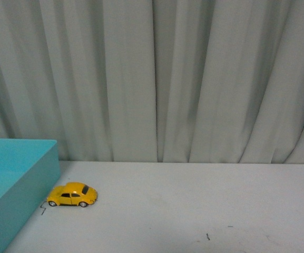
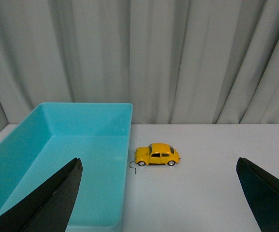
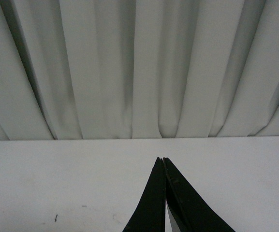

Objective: Wind up and store yellow beetle toy

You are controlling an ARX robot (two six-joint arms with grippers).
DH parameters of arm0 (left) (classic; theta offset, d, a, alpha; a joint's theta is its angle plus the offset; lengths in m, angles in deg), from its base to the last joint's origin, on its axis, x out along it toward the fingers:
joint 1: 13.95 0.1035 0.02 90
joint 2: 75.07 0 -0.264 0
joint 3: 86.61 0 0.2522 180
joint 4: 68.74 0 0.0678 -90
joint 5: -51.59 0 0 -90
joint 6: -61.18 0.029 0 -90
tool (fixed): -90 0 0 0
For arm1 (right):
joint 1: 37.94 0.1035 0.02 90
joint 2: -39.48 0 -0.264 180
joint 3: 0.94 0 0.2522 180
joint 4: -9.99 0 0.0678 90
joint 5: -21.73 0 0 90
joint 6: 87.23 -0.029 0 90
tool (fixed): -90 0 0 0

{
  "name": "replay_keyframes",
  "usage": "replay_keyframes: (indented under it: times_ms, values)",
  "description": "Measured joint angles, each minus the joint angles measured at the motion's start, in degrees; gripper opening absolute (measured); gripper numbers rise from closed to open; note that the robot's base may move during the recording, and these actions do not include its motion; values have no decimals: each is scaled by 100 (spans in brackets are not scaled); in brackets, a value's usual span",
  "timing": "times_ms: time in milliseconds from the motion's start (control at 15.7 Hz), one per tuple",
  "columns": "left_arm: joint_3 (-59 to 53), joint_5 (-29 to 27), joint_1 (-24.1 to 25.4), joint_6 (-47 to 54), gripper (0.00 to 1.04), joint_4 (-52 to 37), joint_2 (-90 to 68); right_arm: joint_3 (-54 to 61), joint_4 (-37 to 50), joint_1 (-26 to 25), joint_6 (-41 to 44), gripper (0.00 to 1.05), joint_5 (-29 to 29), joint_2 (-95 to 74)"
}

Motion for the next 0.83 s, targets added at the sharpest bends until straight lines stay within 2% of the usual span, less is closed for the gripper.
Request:
replay_keyframes:
  times_ms: [827]
  values:
    - [0,-2,0,0,98,0,0,944,-1056,0,-37,2,0,2094]
